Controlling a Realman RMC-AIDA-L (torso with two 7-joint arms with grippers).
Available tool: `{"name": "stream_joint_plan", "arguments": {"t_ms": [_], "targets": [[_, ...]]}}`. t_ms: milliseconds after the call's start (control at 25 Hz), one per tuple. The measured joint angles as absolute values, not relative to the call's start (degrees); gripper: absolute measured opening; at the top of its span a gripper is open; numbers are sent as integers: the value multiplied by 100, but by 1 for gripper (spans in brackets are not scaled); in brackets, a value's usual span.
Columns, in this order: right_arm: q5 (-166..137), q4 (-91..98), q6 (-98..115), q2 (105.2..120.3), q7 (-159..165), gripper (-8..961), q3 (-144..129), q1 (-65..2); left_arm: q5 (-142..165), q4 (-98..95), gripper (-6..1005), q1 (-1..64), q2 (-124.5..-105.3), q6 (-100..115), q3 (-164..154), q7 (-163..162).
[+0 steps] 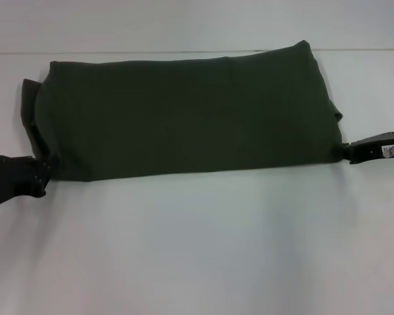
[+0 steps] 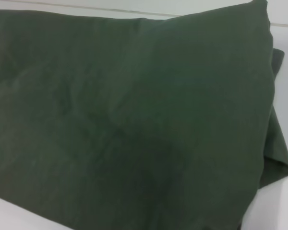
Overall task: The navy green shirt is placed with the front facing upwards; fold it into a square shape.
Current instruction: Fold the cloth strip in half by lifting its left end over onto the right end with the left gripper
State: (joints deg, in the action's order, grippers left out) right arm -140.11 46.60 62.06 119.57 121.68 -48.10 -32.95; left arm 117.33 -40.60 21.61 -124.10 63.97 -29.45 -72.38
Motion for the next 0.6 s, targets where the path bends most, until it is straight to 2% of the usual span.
{"name": "stream_joint_plan", "arguments": {"t_ms": [80,360,600], "targets": [[-14010,4635,6202,11951,12168,37,-4810,-3306,11734,-4061,3,2169,-12410,6396,-2950,-7240],[-14038,4828,6512,11934,12173,10,-4808,-3299,11734,-4129,4,2150,-12399,6457,-2997,-7423],[-14429,5747,7317,11964,12777,9,-4859,-3124,12008,-4534,3,1992,-12400,6808,-3167,-8049]]}}
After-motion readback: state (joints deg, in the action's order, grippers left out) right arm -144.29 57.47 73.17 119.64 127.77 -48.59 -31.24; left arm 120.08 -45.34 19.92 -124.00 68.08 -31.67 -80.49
